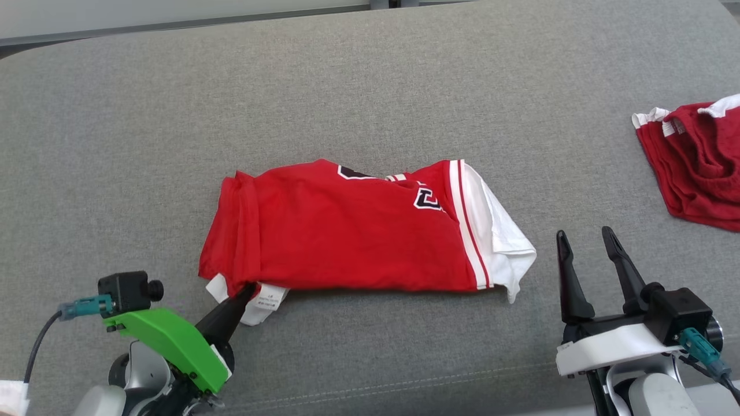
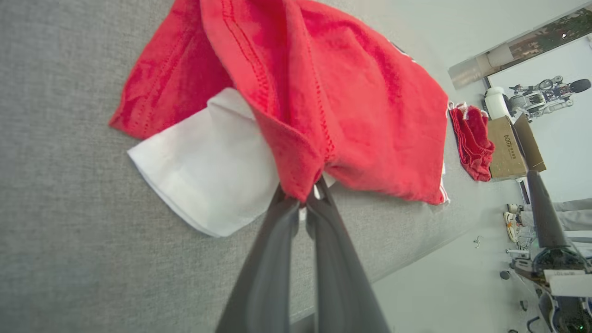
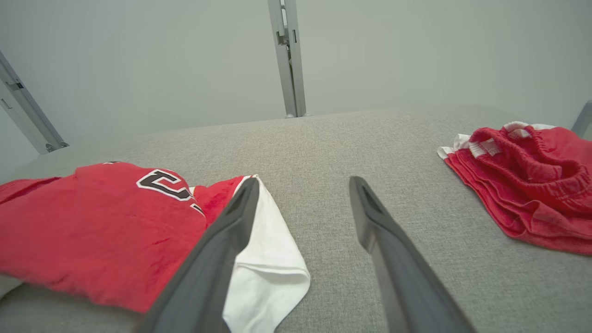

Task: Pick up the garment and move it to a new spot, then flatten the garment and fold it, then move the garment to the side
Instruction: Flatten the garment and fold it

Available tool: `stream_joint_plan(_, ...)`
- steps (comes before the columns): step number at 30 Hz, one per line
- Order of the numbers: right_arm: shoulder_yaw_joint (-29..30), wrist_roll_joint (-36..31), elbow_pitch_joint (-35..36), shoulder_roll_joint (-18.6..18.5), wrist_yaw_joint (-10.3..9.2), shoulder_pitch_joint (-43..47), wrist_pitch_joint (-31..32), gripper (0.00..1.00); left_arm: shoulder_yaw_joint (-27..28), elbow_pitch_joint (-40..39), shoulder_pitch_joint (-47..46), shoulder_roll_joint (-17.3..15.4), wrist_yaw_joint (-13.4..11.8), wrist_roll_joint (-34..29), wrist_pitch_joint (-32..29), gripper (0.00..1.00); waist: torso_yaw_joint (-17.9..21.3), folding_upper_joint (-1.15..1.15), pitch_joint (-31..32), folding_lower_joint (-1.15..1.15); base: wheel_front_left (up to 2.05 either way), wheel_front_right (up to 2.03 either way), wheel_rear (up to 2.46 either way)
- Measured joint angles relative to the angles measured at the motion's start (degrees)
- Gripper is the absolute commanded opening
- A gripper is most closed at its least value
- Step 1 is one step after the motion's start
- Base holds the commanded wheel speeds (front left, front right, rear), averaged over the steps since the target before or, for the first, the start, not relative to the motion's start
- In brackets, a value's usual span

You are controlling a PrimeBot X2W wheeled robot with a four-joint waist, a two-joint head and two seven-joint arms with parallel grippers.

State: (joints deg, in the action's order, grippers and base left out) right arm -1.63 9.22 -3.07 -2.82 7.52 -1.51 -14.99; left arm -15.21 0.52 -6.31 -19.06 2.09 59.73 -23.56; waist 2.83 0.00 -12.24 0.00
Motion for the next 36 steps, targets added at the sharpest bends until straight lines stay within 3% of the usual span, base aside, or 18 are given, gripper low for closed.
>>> stream_joint_plan(8,0.45,-0.26,-0.26,0.00,0.00,0.06,0.00,1.00,1.24,3.36,4.07,1.48,1.69,5.12,0.21,0.00,-0.86,0.00,0.20,0.00,0.00,0.00,0.00)
stream_joint_plan(10,0.48,-0.36,-0.24,-0.01,0.00,0.06,-0.01,1.00,2.11,3.83,4.85,1.63,1.94,6.13,0.67,0.28,-1.27,0.00,0.21,0.00,0.00,0.00,0.00)
stream_joint_plan(14,0.56,-0.64,-0.14,-0.01,0.00,0.05,-0.01,1.00,3.89,5.31,5.16,1.47,1.92,6.70,2.19,0.49,-2.16,0.00,0.10,0.00,0.00,0.00,0.00)
stream_joint_plan(15,0.48,-0.71,-0.15,0.00,0.00,0.04,-0.01,1.00,4.21,5.72,5.16,1.35,1.92,6.71,2.53,0.93,-2.36,0.00,0.07,0.00,0.00,0.00,0.00)
stream_joint_plan(16,0.44,-0.77,-0.18,0.01,0.00,0.02,-0.01,1.00,4.50,6.08,5.16,1.44,1.94,6.92,2.96,1.00,-2.54,0.00,0.03,0.00,0.00,0.00,0.00)
stream_joint_plan(23,0.53,-0.81,-0.29,0.00,0.00,-0.11,-0.01,1.00,6.32,6.87,4.96,1.01,0.48,2.76,9.10,1.00,-3.03,0.00,0.29,0.00,0.00,0.00,0.00)
stream_joint_plan(28,1.35,-1.04,-0.05,0.00,0.00,-0.66,-0.01,1.00,7.58,5.05,3.09,0.13,-4.00,-6.55,18.26,1.00,-3.04,0.00,0.68,0.00,0.00,0.00,0.00)
stream_joint_plan(36,2.83,-2.88,0.21,0.00,0.00,-2.54,-0.01,1.00,5.28,-0.33,-0.02,1.41,-11.12,-20.18,29.73,1.00,-2.85,0.00,2.48,0.00,0.00,0.00,0.00)
